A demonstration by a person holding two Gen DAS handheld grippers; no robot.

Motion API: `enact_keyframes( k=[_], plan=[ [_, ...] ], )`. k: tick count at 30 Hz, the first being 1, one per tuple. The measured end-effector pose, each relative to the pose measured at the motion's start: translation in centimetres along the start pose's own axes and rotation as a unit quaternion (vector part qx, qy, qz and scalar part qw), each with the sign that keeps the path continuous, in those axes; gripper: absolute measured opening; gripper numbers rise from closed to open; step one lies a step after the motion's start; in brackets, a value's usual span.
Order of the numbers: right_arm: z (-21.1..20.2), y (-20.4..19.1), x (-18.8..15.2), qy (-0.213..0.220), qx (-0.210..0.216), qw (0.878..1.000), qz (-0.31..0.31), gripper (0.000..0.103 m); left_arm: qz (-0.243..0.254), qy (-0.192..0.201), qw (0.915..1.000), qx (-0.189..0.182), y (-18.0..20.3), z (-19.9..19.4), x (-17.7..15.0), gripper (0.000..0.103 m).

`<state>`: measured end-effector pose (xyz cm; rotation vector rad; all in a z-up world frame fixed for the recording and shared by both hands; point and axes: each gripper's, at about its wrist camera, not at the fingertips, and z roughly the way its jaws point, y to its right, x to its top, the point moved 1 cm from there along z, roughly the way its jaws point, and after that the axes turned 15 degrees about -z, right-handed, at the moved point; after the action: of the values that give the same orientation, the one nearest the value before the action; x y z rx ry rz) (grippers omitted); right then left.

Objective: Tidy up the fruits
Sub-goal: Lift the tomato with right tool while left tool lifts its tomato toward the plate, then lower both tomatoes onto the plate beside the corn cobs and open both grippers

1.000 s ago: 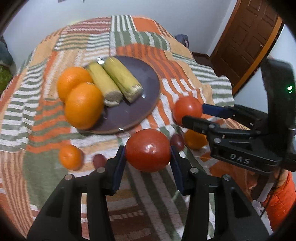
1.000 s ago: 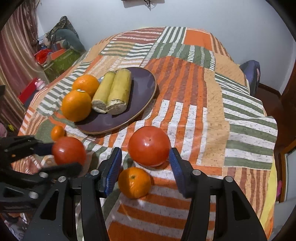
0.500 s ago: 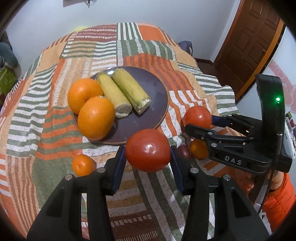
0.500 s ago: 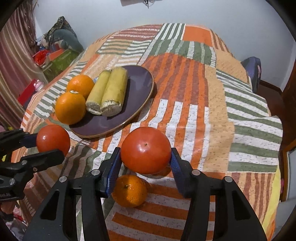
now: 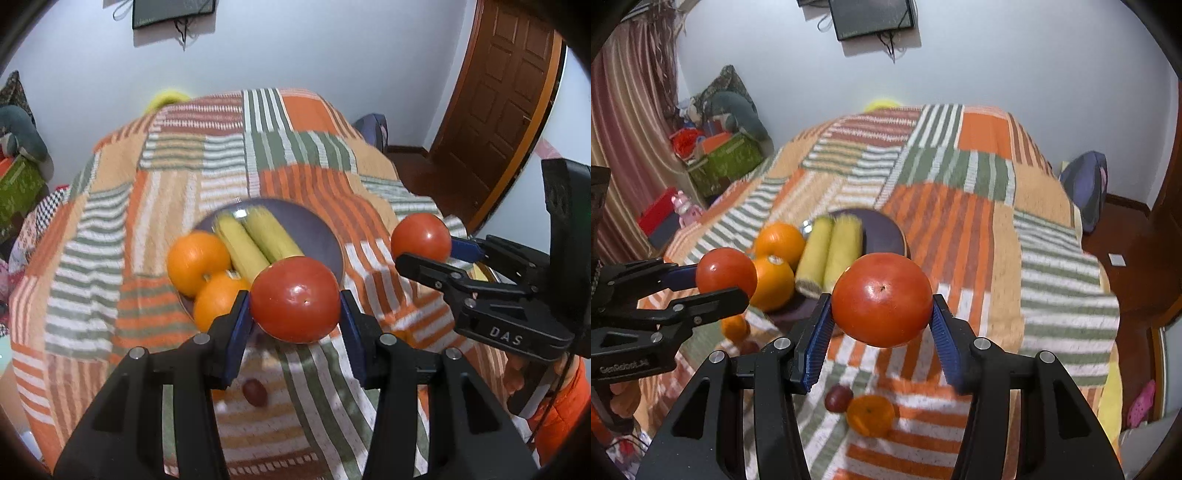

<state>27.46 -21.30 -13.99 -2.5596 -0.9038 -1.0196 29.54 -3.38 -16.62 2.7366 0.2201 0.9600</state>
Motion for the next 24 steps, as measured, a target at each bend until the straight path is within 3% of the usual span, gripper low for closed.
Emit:
enact_keyframes(
  k=[8, 17, 24],
  plan=[
    [0.9, -0.1, 2.8, 0.017, -0.013, 1.000, -0.017, 0.048, 0.004, 0.016, 0.9998, 0.011, -0.2, 0.7, 3.3, 0.047],
    [3.0, 0.2, 4.9, 0.017, -0.011, 0.999, -0.027, 0.048, -0.004, 0.001, 0.9998, 0.019, -1.4, 3.6, 5.5, 0.047],
    [6.1, 0.4, 5.4, -0.007, -0.005, 0.999, -0.033, 0.048, -0.012, -0.029, 0.9993, 0.018, -2.4, 6.8, 7.0, 0.047]
  ],
)
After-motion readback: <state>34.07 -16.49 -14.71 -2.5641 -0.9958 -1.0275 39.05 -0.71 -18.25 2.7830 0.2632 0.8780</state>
